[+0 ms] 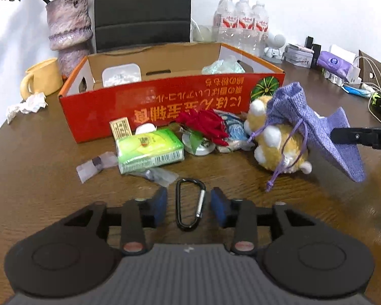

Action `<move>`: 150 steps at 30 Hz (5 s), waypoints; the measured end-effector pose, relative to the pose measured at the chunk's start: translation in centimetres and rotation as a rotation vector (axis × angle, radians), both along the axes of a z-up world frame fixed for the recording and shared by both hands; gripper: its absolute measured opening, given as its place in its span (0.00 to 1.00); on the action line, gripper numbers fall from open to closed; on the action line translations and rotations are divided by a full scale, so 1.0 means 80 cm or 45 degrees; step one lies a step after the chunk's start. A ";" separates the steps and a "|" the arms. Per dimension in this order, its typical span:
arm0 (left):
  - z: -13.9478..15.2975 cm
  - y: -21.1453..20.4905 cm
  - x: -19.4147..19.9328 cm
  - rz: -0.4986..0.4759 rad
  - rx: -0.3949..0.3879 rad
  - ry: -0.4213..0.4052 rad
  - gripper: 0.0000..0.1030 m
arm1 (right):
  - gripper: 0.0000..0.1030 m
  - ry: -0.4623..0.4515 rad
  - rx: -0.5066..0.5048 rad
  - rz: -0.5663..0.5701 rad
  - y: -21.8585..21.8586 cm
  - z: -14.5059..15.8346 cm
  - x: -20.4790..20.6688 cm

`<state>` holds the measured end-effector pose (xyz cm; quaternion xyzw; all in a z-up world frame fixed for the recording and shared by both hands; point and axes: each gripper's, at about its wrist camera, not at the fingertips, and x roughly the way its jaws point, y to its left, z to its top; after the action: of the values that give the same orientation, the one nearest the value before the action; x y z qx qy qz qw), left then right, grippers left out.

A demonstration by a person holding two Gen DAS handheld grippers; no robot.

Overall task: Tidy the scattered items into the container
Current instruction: 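Grasp the black carabiner with the left gripper while the right holds the purple bag, then drop the carabiner and purple bag into the box, opening both grippers, then grasp the yellow-white plush toy with the right gripper while the left grasps the green tissue pack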

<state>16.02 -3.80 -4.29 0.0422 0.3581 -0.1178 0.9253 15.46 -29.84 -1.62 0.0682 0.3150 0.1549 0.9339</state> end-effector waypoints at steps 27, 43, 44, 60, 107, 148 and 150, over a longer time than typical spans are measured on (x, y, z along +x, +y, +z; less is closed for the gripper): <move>0.113 -0.008 0.003 -0.019 0.033 -0.368 0.24 | 0.02 -0.417 -0.073 0.136 0.048 0.116 0.017; 0.092 -0.020 0.265 0.209 0.115 -0.145 0.24 | 0.02 -0.131 -0.147 0.063 0.127 0.085 0.283; 0.081 -0.025 0.275 0.214 0.154 -0.120 0.24 | 0.02 -0.094 -0.155 0.061 0.127 0.071 0.292; 0.075 -0.025 0.242 0.242 0.234 -0.158 0.60 | 0.62 0.017 -0.125 0.151 0.126 0.050 0.280; 0.063 0.044 -0.086 0.364 -0.247 -0.235 1.00 | 1.00 -0.065 -0.177 0.157 0.073 0.036 -0.065; 0.007 0.025 0.075 0.338 0.006 -0.083 0.97 | 0.47 0.084 -0.015 0.012 0.078 -0.010 0.041; 0.001 0.019 0.079 0.345 0.042 -0.069 0.93 | 0.47 0.076 -0.016 0.022 0.075 -0.010 0.040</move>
<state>22.32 -2.30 -4.24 0.0116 0.3373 0.0154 0.9412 18.69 -23.83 -2.43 0.0642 0.3442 0.1591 0.9231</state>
